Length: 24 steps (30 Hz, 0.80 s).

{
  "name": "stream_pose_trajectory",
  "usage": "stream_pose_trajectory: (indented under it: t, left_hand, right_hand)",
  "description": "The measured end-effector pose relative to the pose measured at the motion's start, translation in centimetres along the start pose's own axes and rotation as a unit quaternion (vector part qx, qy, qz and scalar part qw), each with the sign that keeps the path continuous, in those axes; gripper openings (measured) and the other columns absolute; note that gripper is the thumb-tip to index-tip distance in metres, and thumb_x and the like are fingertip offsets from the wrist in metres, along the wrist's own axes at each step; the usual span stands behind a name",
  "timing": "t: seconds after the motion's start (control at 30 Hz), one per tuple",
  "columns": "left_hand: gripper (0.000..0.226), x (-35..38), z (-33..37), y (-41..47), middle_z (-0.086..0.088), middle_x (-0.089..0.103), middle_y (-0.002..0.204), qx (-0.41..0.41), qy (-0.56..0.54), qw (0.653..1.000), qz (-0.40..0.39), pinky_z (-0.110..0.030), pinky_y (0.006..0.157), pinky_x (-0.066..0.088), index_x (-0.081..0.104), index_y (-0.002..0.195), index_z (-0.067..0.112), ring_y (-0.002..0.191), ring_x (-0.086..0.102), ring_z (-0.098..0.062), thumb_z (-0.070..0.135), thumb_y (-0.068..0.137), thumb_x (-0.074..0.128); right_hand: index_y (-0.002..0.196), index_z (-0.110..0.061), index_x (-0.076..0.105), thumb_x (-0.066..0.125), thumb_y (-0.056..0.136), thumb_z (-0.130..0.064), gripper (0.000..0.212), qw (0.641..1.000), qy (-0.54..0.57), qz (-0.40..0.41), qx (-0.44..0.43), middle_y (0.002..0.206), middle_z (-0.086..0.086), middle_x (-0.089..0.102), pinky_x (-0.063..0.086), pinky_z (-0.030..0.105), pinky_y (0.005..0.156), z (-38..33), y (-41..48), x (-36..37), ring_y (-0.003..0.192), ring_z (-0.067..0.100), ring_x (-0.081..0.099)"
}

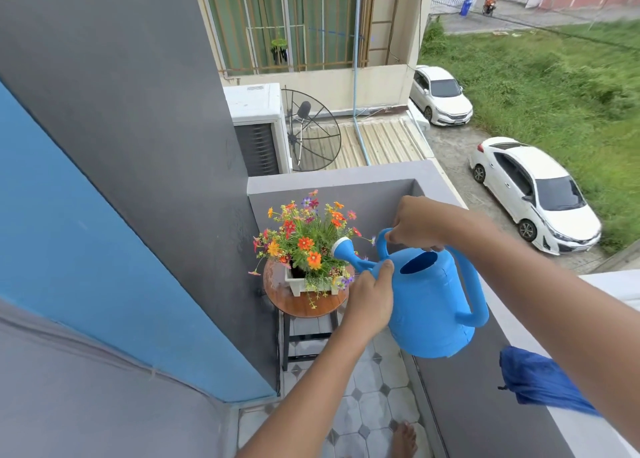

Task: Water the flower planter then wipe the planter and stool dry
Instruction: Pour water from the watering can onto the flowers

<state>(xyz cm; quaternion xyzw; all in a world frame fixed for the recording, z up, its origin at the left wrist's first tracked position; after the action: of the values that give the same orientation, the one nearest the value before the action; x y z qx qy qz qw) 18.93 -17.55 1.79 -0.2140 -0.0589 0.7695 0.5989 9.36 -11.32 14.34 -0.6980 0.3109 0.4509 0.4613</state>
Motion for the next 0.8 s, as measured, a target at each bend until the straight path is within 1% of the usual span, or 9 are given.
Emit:
stream_pose_trajectory:
  t: [0.07,0.13,0.23,0.3,0.4,0.47,0.57,0.73,0.8]
  left_hand:
    - [0.074,0.7,0.0,0.0,-0.016,0.059,0.096,0.0,0.002,1.0,-0.015,-0.036,0.063,0.037,0.058,0.098,0.006,0.082,0.054,-0.025,0.07,0.079,0.027]
    - [0.063,1.3,0.2,-0.4,-0.013,0.054,0.086,-0.001,-0.001,0.999,-0.036,-0.036,0.061,0.035,0.053,0.087,0.007,0.074,0.05,-0.022,0.065,0.082,0.029]
    - [0.055,1.6,0.5,-0.5,-0.01,0.048,0.082,0.012,0.011,0.999,-0.042,-0.035,0.06,0.033,0.049,0.084,0.009,0.071,0.048,-0.023,0.06,0.088,0.028]
    - [0.06,1.8,0.8,-0.4,-0.013,0.048,0.084,0.023,0.027,0.998,-0.045,-0.037,0.064,0.033,0.048,0.086,0.004,0.078,0.05,-0.031,0.06,0.087,0.026]
    - [0.074,1.0,0.8,-0.1,-0.014,0.055,0.089,0.01,0.011,1.0,-0.019,-0.037,0.064,0.036,0.057,0.101,0.003,0.08,0.052,-0.026,0.068,0.08,0.028]
    - [0.074,0.5,1.2,-0.1,-0.012,0.053,0.086,0.023,0.011,1.0,-0.01,-0.039,0.066,0.037,0.056,0.096,0.003,0.079,0.051,-0.027,0.069,0.079,0.027]
    - [0.077,-0.5,1.2,0.1,-0.019,0.057,0.093,0.03,0.016,0.999,0.008,-0.043,0.072,0.044,0.056,0.097,0.002,0.087,0.054,-0.032,0.071,0.08,0.027]
    - [0.077,-1.9,0.5,-0.1,-0.019,0.054,0.086,0.028,0.021,0.999,0.023,-0.037,0.063,0.04,0.057,0.101,0.0,0.08,0.055,-0.034,0.069,0.084,0.028]
    - [0.075,-2.0,0.4,-0.5,-0.015,0.054,0.083,0.02,0.016,1.0,0.018,-0.037,0.062,0.039,0.058,0.095,0.001,0.075,0.054,-0.029,0.069,0.083,0.029]
  right_hand:
    - [0.06,-0.005,0.05,0.059,0.092,-0.027,0.04,1.0,-0.002,-0.001,0.015,0.037,0.005,0.053,0.042,0.025,0.049,0.7,0.0,0.3,0.034,0.023,0.048]
    - [0.061,-0.003,0.056,0.058,0.091,-0.027,0.038,1.0,-0.008,-0.004,0.03,0.038,0.007,0.056,0.044,0.027,0.052,1.4,-0.2,0.5,0.034,0.024,0.049]
    - [0.061,-0.004,0.054,0.058,0.09,-0.025,0.036,0.999,0.003,-0.001,0.039,0.041,0.008,0.055,0.042,0.025,0.049,2.1,-0.5,0.4,0.033,0.024,0.048]
    - [0.062,-0.006,0.052,0.057,0.091,-0.024,0.035,0.999,0.006,0.004,0.038,0.044,0.008,0.056,0.041,0.024,0.047,2.2,-0.6,0.3,0.034,0.023,0.048]
    - [0.064,-0.007,0.046,0.057,0.091,-0.027,0.035,0.999,0.016,0.012,0.032,0.049,0.01,0.055,0.04,0.025,0.047,1.9,-0.6,-0.1,0.037,0.024,0.047]
    - [0.065,-0.006,0.046,0.058,0.091,-0.027,0.036,0.999,0.022,0.014,0.023,0.05,0.011,0.056,0.041,0.026,0.048,1.4,-0.6,-0.5,0.038,0.025,0.048]
    - [0.067,-0.006,0.048,0.061,0.091,-0.025,0.033,0.999,0.039,0.012,0.008,0.049,0.01,0.054,0.04,0.026,0.049,0.4,-0.6,-0.9,0.037,0.024,0.045]
    - [0.067,-0.007,0.046,0.062,0.091,-0.025,0.035,0.999,0.037,-0.01,-0.023,0.046,0.008,0.048,0.035,0.025,0.049,-1.4,-0.4,-0.8,0.036,0.022,0.039]
    - [0.065,-0.007,0.044,0.062,0.091,-0.023,0.035,0.998,0.047,-0.019,-0.027,0.041,0.006,0.042,0.032,0.024,0.047,-1.6,-0.4,-0.9,0.034,0.021,0.035]
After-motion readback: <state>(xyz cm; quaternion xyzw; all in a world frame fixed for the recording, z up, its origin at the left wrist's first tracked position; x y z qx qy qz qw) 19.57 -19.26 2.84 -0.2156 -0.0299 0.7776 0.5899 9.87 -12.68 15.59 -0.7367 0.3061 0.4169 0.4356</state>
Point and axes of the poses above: each hand's wrist, its own y-axis towards the middle knuckle, its own x-axis out of the palm, z = x × y, the point moved 7 cm from there along y, towards the middle knuckle
